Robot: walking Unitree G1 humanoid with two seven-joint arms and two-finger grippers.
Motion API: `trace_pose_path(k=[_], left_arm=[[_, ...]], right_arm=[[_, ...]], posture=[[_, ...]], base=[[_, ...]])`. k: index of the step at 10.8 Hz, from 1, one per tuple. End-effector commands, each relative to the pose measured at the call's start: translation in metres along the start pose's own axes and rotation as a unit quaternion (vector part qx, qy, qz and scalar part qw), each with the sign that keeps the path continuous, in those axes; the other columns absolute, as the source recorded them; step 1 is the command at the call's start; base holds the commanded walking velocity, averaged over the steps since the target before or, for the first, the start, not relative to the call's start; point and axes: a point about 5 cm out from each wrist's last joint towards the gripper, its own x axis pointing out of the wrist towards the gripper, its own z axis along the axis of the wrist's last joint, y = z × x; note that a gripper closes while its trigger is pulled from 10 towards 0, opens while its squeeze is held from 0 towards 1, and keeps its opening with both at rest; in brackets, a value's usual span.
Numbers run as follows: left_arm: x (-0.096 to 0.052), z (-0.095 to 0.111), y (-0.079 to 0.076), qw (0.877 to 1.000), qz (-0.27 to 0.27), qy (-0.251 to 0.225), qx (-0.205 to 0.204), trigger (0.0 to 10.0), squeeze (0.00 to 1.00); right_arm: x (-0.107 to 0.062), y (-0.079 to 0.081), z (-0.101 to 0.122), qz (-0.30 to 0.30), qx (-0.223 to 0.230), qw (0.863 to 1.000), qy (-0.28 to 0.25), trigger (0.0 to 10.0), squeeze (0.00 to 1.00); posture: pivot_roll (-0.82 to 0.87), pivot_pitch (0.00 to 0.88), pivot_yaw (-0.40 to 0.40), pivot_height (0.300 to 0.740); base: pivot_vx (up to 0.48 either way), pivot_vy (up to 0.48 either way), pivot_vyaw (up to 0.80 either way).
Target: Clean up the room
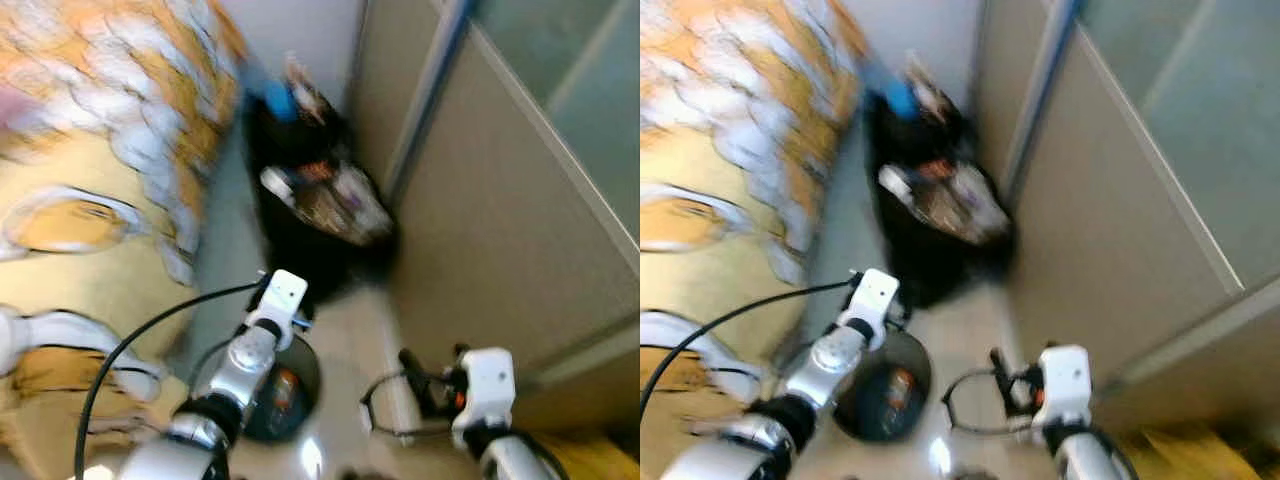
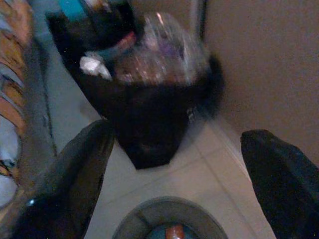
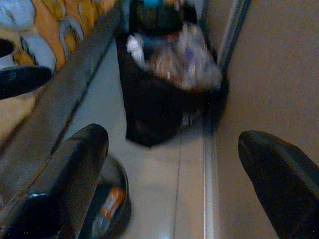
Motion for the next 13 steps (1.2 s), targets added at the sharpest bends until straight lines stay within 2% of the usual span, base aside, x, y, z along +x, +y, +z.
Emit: trace_pose_path(k=[1, 2, 4, 5, 6, 7, 9, 11, 12, 13], left_arm=[[-0.006, 0.003, 0.004, 0.999, 0.001, -0.032, -0.023, 10.0, 0.0], [-0.013, 0.014, 0.014, 0.996, 0.008, -0.077, -0.037, 10.0, 0.0], [-0.023, 0.026, 0.025, 0.992, 0.0, -0.122, -0.018, 10.0, 0.0], [-0.028, 0.028, 0.026, 0.991, 0.0, -0.134, -0.009, 10.0, 0.0], [-0.038, 0.032, 0.029, 0.988, 0.018, -0.149, -0.043, 10.0, 0.0], [-0.044, 0.04, 0.023, 0.981, 0.021, -0.163, -0.104, 10.0, 0.0], [-0.044, 0.04, 0.016, 0.977, 0.022, -0.159, -0.143, 10.0, 0.0], [-0.043, 0.031, 0.015, 0.982, 0.005, -0.125, -0.138, 10.0, 0.0], [-0.045, 0.025, 0.012, 0.987, -0.01, -0.108, -0.117, 10.0, 0.0], [-0.045, 0.022, 0.016, 0.988, -0.003, -0.098, -0.118, 10.0, 0.0]], right_arm=[[-0.001, -0.007, -0.008, -0.03, 0.003, 1.0, 0.003, 10.0, 0.0], [0.01, -0.013, -0.011, -0.063, 0.01, 0.998, -0.01, 10.0, 0.0], [0.026, -0.02, -0.006, -0.108, 0.02, 0.993, -0.043, 10.0, 0.0], [0.027, -0.021, -0.004, -0.114, 0.022, 0.992, -0.049, 10.0, 0.0], [0.029, -0.024, -0.003, -0.127, 0.018, 0.99, -0.06, 10.0, 0.0], [0.028, -0.033, 0.001, -0.153, 0.028, 0.984, -0.085, 10.0, 0.0], [0.025, -0.042, 0.006, -0.184, 0.046, 0.976, -0.105, 10.0, 0.0], [0.024, -0.035, -0.008, -0.161, 0.028, 0.983, -0.079, 10.0, 0.0], [0.028, -0.03, -0.008, -0.144, 0.015, 0.986, -0.078, 10.0, 0.0], [0.03, -0.028, -0.01, -0.136, 0.014, 0.988, -0.075, 10.0, 0.0]], posture=[[-0.15, 0.033, -0.02, 0.74], [-0.08, 0.0, 0.002, 0.74], [-0.06, 0.0, 0.037, 0.74], [-0.07, 0.0, 0.037, 0.74], [-0.07, 0.0, 0.03, 0.74], [-0.07, 0.0, 0.033, 0.74], [-0.09, 0.0, 0.042, 0.74], [-0.09, 0.0, 0.04, 0.74], [-0.08, 0.0, 0.04, 0.74], [-0.07, 0.0, 0.036, 0.74]], base=[[0.0, 0.0, 0.0], [0.0, 0.0, 0.0], [0.0, 0.0, 0.0], [0.0, 0.0, 0.0], [0.0, 0.0, 0.0], [0.0, 0.0, 0.0], [0.0, 0.221, 0.0], [0.0, 0.442, 0.0], [0.0, 0.428, 0.0], [0.0, 0.428, 0.0]])
